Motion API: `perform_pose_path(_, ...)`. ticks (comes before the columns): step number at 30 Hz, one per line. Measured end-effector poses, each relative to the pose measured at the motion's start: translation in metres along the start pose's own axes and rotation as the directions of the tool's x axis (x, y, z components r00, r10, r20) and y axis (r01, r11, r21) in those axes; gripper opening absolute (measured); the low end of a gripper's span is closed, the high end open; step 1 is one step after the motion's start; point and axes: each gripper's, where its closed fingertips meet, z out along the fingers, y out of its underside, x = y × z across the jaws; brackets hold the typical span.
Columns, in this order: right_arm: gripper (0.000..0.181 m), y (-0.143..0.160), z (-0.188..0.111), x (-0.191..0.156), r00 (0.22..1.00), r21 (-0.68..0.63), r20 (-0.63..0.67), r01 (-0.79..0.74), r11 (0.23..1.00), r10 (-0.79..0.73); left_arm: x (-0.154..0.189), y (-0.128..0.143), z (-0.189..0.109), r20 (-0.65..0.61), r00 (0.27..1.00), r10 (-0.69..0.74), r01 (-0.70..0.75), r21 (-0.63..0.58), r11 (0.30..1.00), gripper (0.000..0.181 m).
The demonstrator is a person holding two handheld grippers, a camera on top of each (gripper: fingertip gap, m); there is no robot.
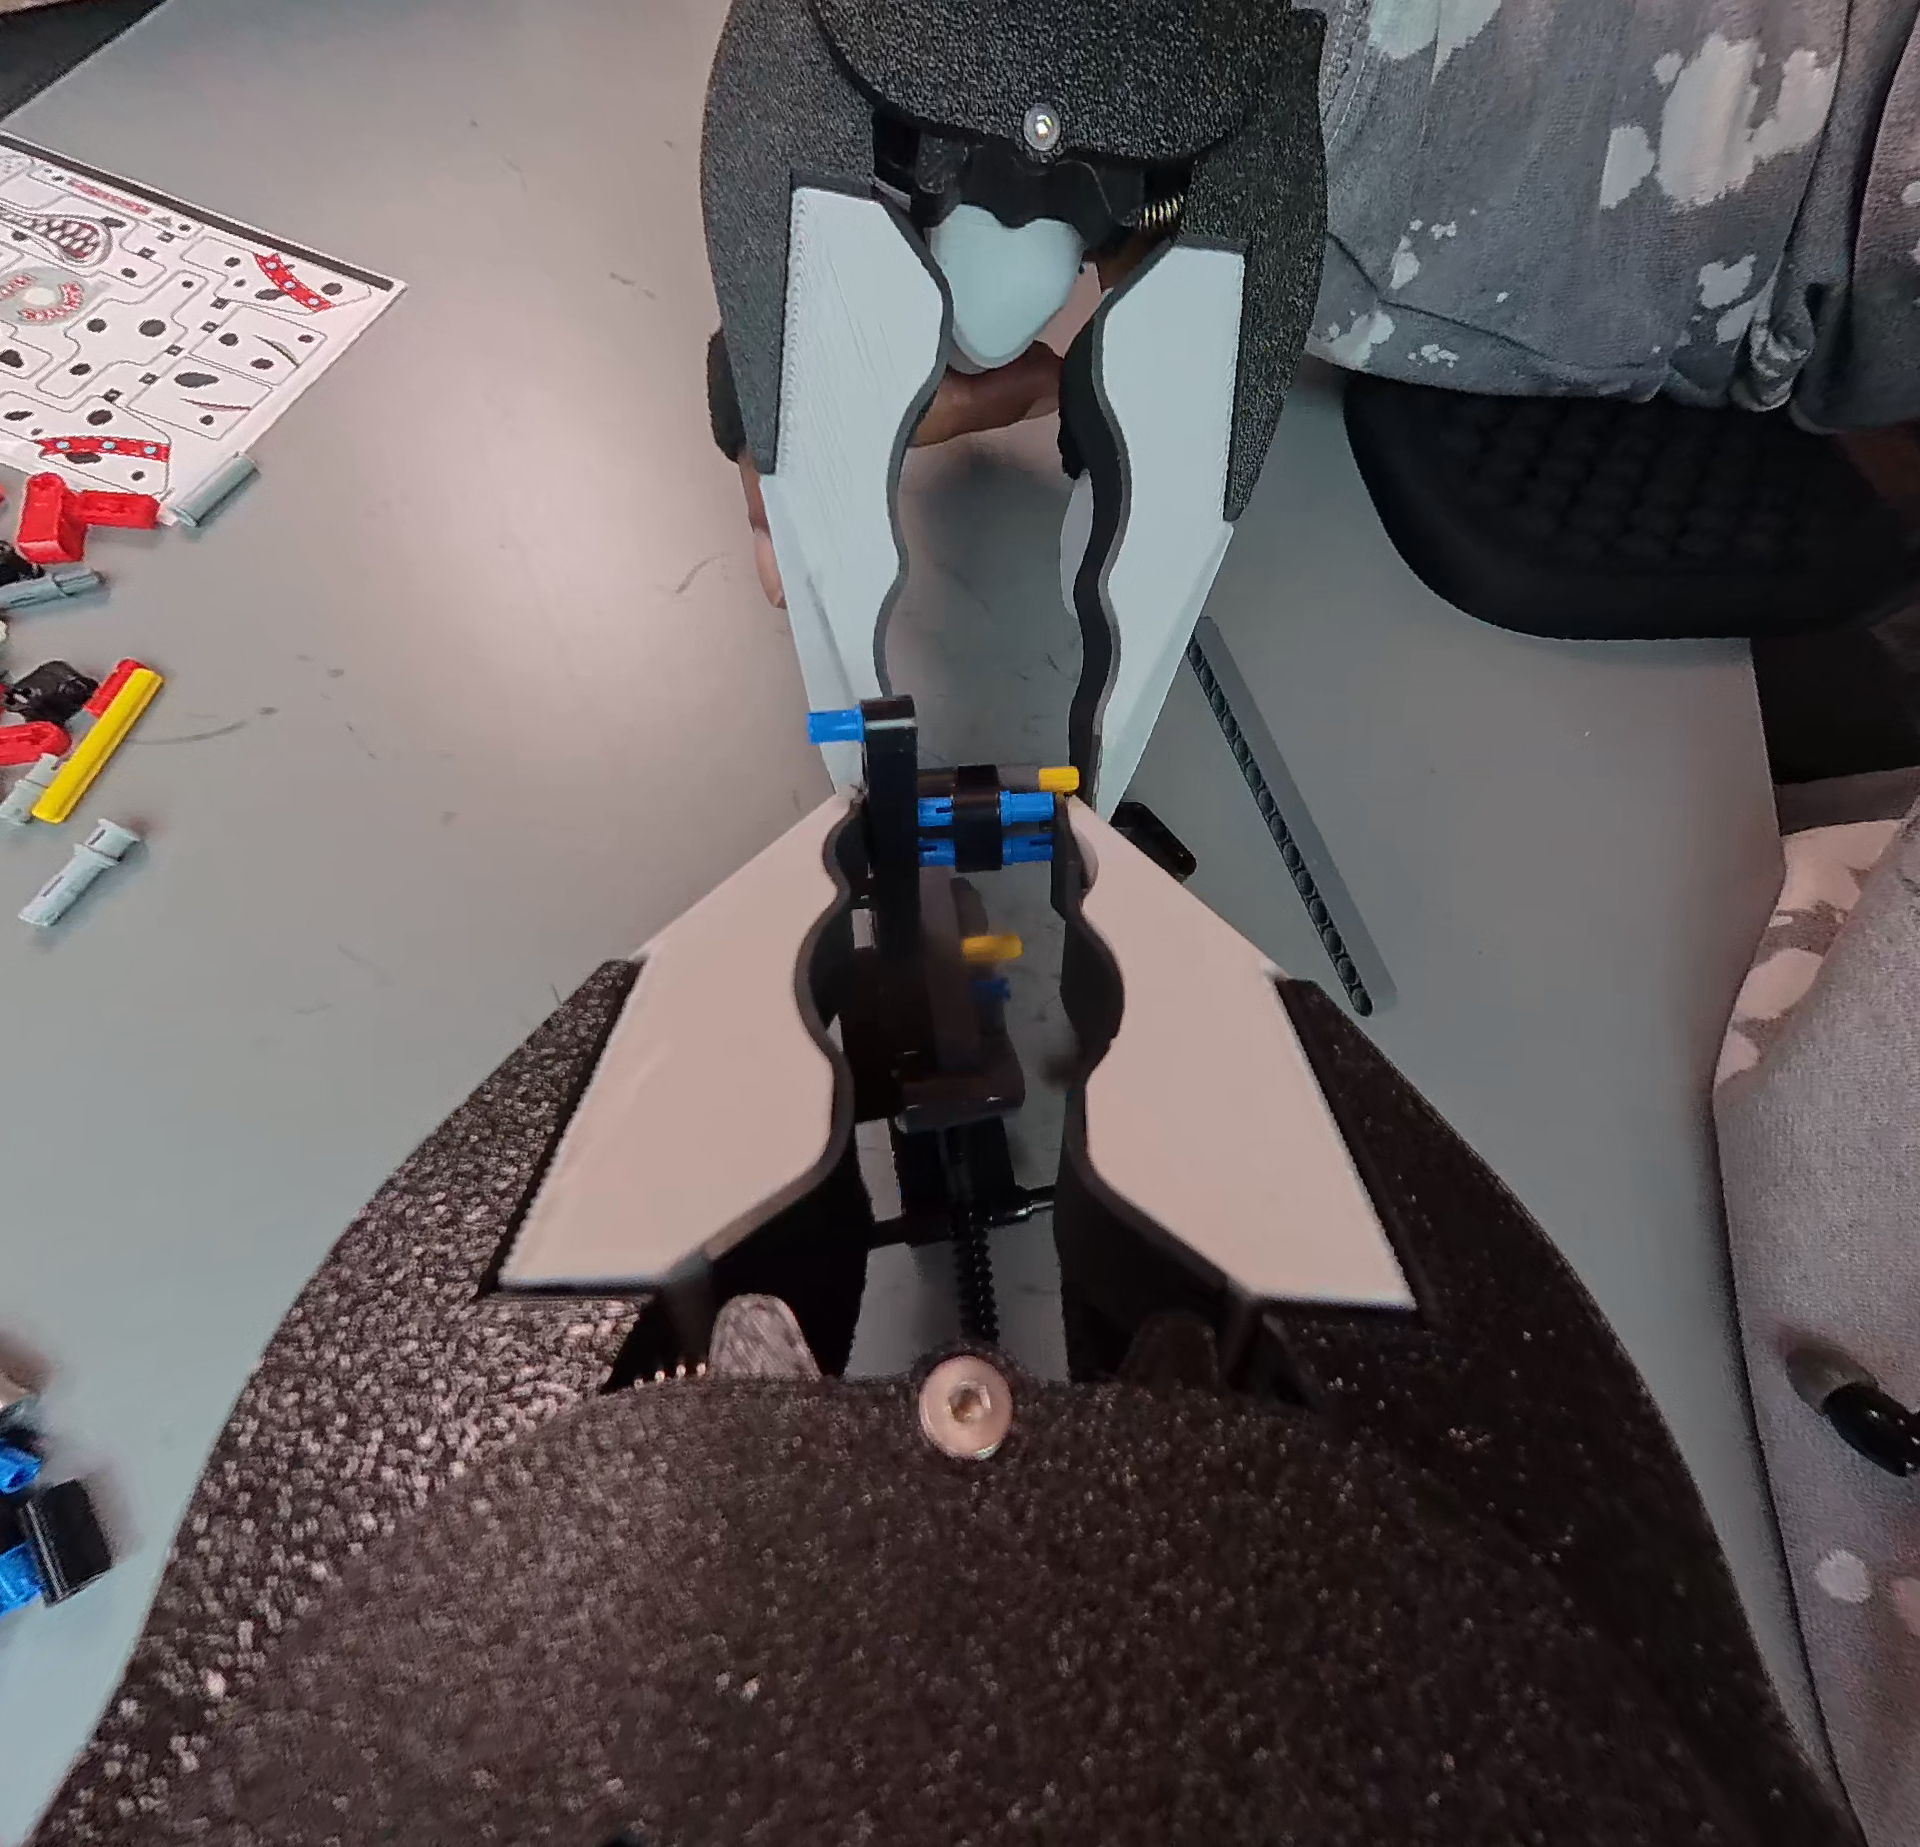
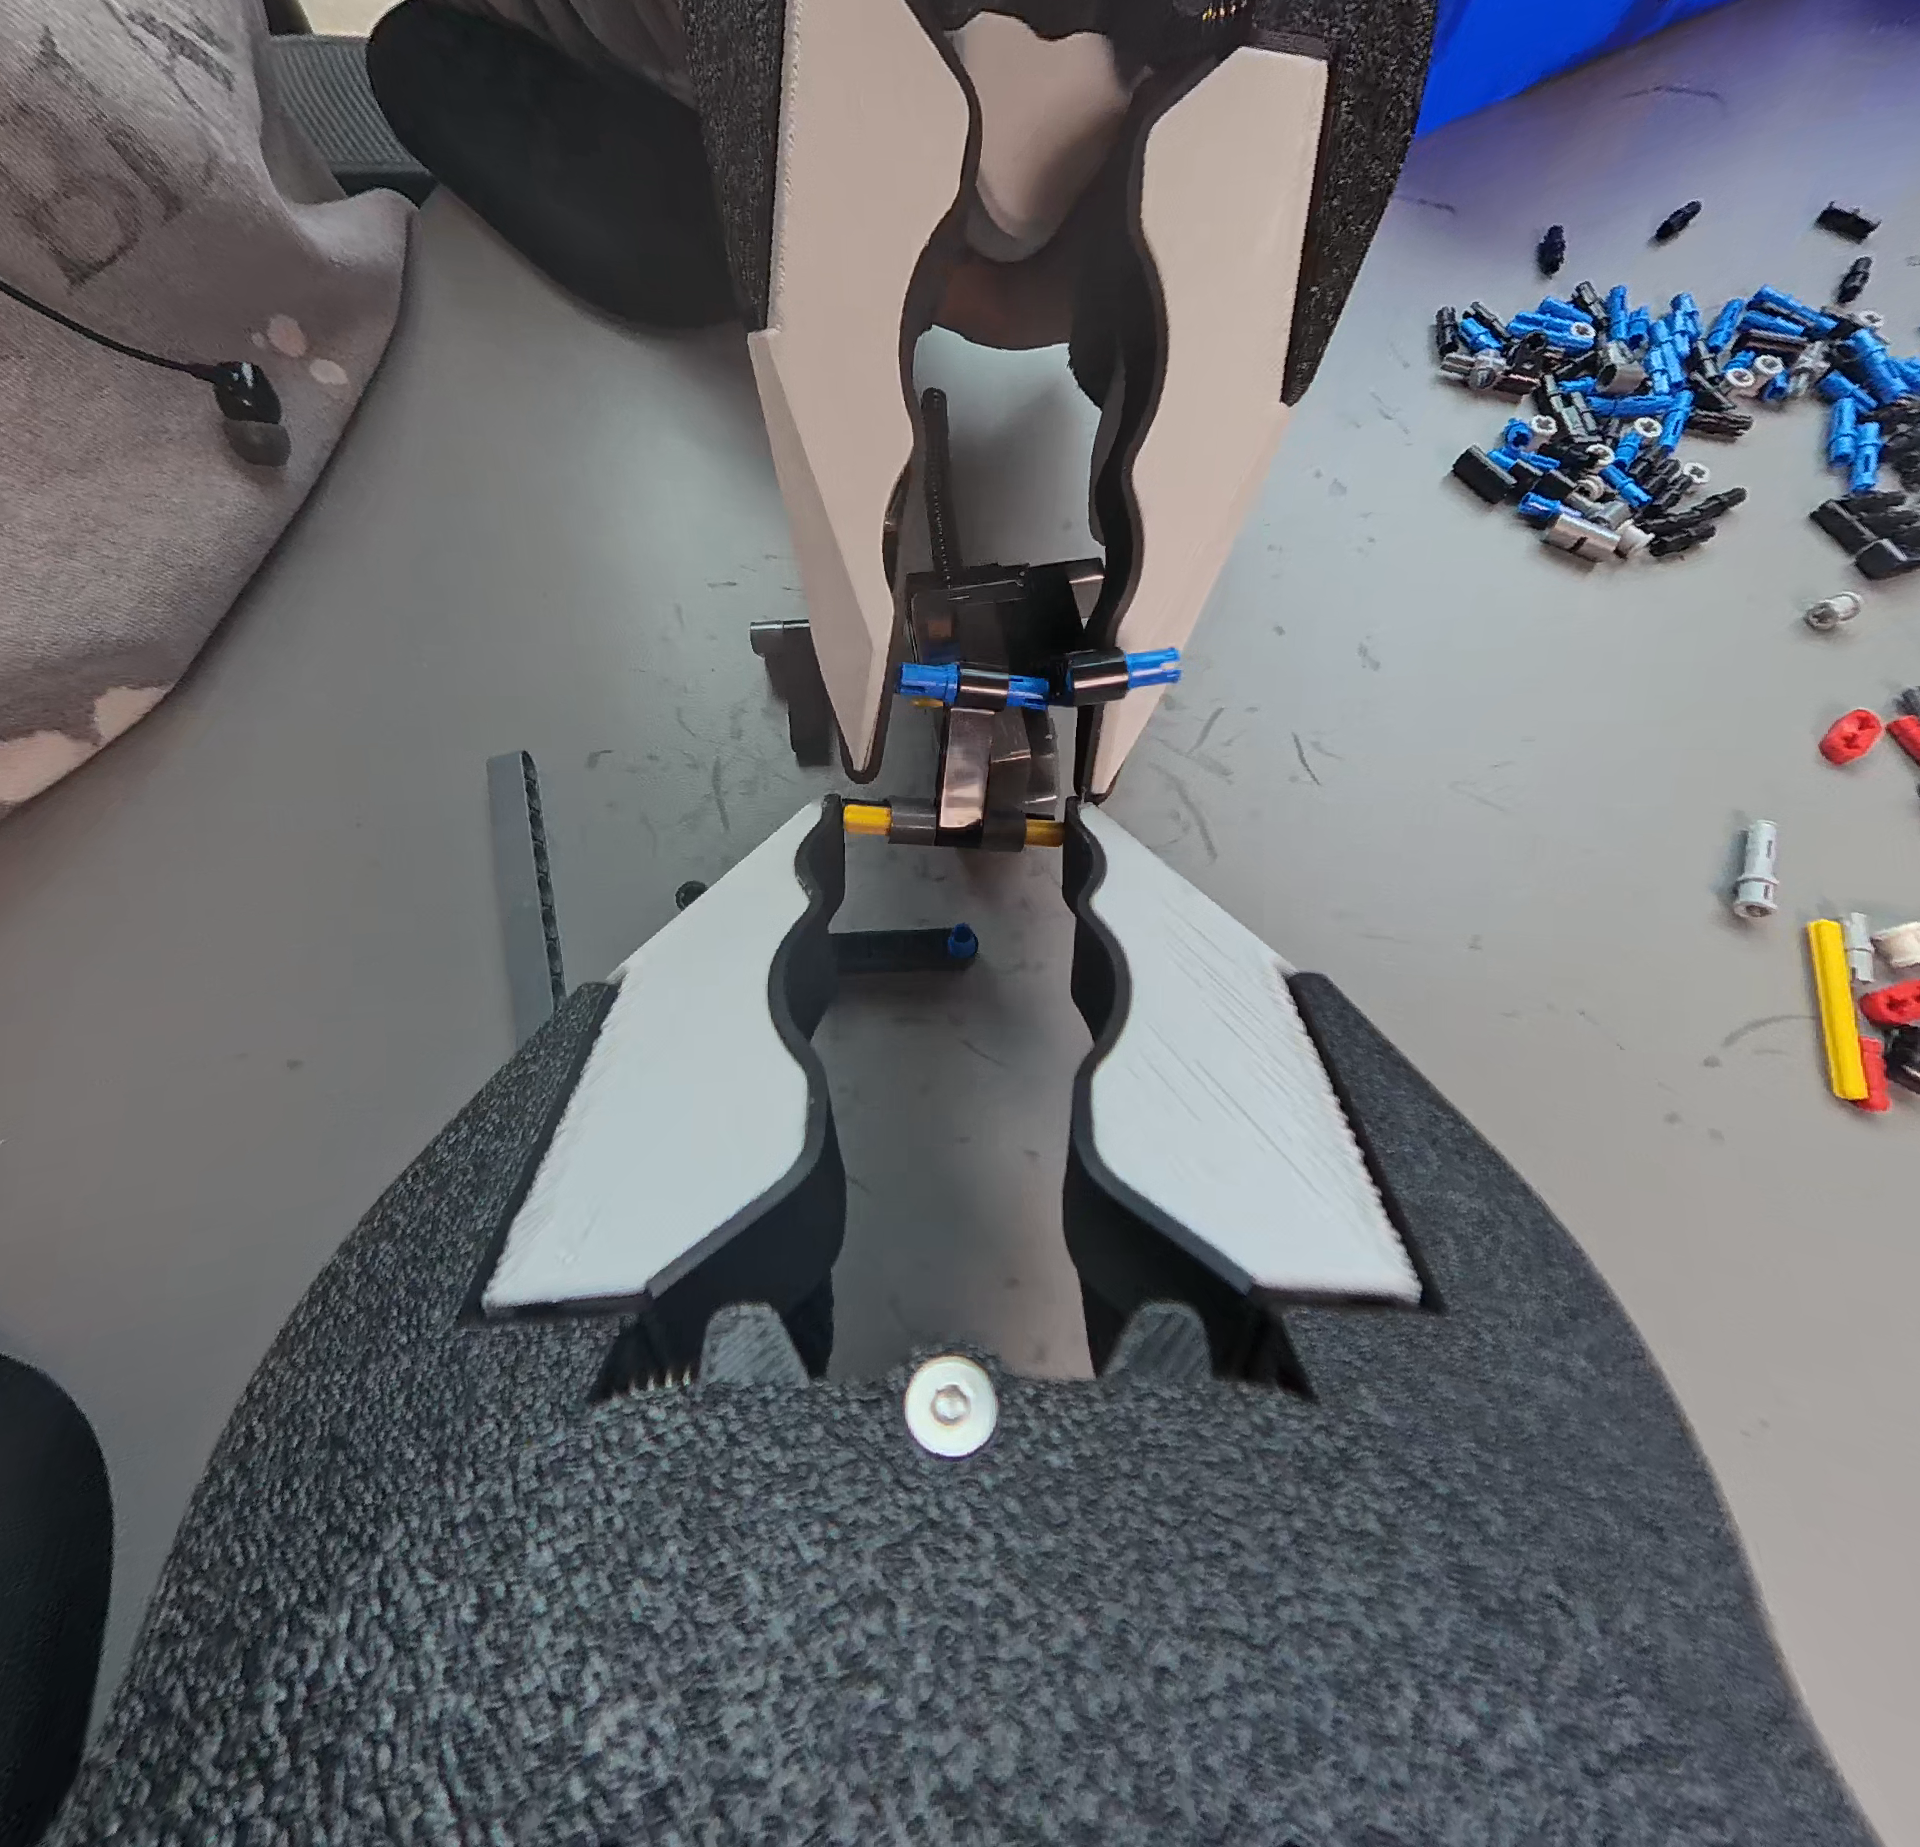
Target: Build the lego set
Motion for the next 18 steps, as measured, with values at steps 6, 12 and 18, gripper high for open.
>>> perform_pose_path(6, 0.042, -0.0024, -0.0009, 0.0012, 1.000, 0.035, -0.001, 0.001, 0.999, -0.001, -0.0013, -0.0005, -0.0025, 0.004, 1.000, -0.021, 0.021, 0.027, 0.999, 0.036)
perform_pose_path(12, 0.042, -0.0021, -0.0011, 0.0024, 1.000, 0.043, -0.003, 0.001, 0.999, -0.001, -0.0054, -0.0006, -0.0065, 0.060, 0.998, -0.011, 0.009, 0.033, 0.999, 0.039)
perform_pose_path(18, 0.042, -0.0015, -0.0014, 0.0032, 1.000, 0.049, 0.002, 0.003, 0.999, -0.003, -0.0052, -0.0020, -0.0089, 0.096, 0.995, -0.002, -0.002, 0.040, 0.999, 0.034)
